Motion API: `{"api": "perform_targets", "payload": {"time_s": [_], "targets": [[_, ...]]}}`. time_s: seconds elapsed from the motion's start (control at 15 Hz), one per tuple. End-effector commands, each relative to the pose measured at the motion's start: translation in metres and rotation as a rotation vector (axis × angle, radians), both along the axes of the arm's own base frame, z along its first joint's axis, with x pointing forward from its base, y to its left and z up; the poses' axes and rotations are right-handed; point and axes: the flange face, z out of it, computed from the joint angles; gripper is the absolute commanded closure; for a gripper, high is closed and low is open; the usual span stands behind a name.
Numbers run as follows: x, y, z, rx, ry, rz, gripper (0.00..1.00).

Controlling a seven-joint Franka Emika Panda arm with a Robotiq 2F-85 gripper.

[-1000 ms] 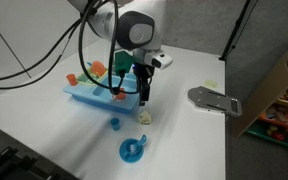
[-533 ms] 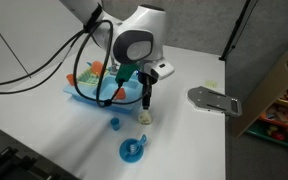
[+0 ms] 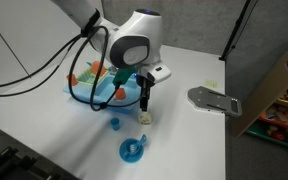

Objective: Move the toy bottle from the table to the sink

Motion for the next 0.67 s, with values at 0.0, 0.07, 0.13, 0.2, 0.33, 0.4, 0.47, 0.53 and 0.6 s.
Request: {"api": "perform_targets", "payload": {"time_s": [0.0, 0.07, 0.13, 0.2, 0.33, 0.4, 0.47, 0.53, 0.6], "targets": [[0.0, -0.002, -0.001, -0.007, 0.001, -0.001, 0.0], [0.0, -0.003, -0.003, -0.005, 0.002, 0.003, 0.0], [0.0, -0.004, -0.006, -0.008, 0.006, 0.006, 0.0], [0.0, -0.005, -0.01, -0.012, 0.009, 0.012, 0.0], [0.0, -0.006, -0.02, -0.024, 0.02, 0.028, 0.0], [-0.001, -0.006, -0.025, -0.027, 0.025, 0.037, 0.0], [-0.001, -0.006, -0.029, -0.036, 0.03, 0.046, 0.0], [-0.001, -0.007, -0.033, -0.049, 0.03, 0.058, 0.0], [-0.001, -0.008, -0.036, -0.061, 0.029, 0.073, 0.0]]}}
